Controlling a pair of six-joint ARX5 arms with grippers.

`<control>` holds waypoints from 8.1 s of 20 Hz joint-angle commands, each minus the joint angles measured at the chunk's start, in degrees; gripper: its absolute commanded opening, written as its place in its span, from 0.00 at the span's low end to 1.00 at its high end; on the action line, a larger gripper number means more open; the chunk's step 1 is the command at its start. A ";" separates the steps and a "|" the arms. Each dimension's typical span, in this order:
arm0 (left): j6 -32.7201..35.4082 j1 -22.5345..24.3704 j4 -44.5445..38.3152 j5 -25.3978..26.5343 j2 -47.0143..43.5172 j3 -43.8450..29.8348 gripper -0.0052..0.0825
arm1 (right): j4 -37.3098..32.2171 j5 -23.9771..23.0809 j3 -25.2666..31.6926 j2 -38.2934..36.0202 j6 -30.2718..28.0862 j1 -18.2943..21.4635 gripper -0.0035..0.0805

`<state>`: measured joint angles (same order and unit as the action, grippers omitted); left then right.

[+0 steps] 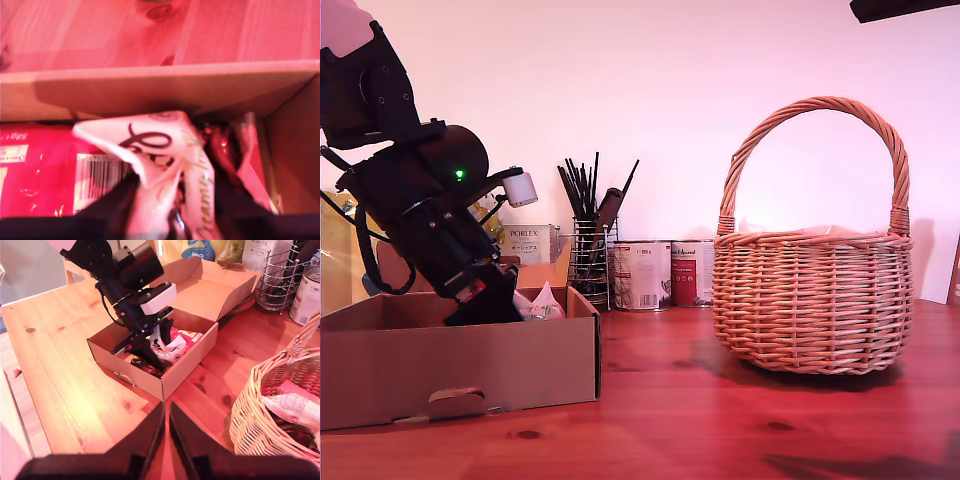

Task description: Move the bags of Easter eggs from the cardboard box on the left into the woven basket on the right side.

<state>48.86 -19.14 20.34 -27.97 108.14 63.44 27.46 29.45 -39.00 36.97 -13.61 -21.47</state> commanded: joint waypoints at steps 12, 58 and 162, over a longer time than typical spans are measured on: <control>-1.11 -0.11 5.51 1.42 -6.21 -1.33 0.20 | -0.15 -0.02 -0.35 -0.09 -1.33 -0.26 0.03; -12.41 -27.39 -57.68 16.70 12.07 15.98 0.20 | 16.13 -1.95 -1.64 -10.43 -1.42 -0.11 0.03; -9.66 3.67 -6.36 4.02 -1.16 1.77 0.93 | 5.31 6.51 -1.60 2.99 -4.07 -1.40 0.03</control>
<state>39.38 -15.68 12.80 -23.88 104.44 65.71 33.04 35.62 -40.36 40.07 -17.65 -22.63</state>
